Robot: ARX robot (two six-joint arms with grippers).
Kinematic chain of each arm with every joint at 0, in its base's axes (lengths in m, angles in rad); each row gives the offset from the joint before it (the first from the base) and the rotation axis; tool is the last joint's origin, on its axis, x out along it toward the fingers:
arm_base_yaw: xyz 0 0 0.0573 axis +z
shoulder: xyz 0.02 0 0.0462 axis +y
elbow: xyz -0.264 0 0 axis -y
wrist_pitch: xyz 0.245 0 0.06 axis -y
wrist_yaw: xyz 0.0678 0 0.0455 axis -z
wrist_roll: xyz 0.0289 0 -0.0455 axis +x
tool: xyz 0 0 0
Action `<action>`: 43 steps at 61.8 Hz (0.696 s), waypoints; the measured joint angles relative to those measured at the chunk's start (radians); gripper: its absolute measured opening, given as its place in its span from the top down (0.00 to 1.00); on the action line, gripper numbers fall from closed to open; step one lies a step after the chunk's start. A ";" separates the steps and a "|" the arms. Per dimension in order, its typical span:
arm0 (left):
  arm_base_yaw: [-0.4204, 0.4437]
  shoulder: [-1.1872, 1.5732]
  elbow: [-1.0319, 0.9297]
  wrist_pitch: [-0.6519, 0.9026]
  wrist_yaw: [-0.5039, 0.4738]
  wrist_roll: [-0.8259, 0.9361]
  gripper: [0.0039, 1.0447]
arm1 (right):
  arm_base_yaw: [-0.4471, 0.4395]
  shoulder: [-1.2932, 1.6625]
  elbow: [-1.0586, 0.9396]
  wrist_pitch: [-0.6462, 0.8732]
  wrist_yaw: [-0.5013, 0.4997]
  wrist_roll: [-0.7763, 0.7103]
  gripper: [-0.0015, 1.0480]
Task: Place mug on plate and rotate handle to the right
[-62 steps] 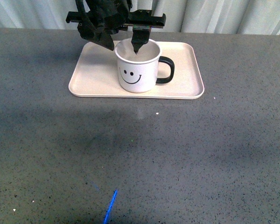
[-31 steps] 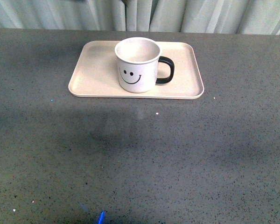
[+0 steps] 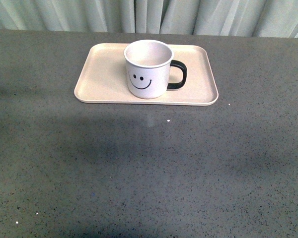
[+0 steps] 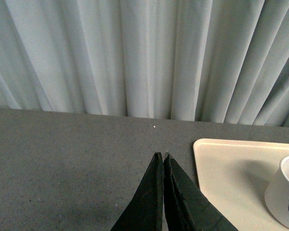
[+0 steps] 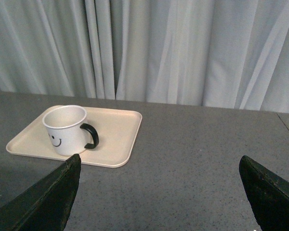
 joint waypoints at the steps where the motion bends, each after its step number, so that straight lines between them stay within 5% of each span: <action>1: 0.002 -0.006 -0.006 -0.002 0.003 0.000 0.99 | 0.000 0.000 0.000 0.000 0.000 0.000 0.09; 23: 0.107 -0.219 -0.180 -0.038 0.106 0.002 0.99 | 0.000 0.000 0.000 0.000 0.000 0.000 0.09; 43: 0.113 -0.519 -0.246 -0.279 0.114 0.002 0.99 | 0.000 0.000 0.000 0.000 0.000 0.000 0.09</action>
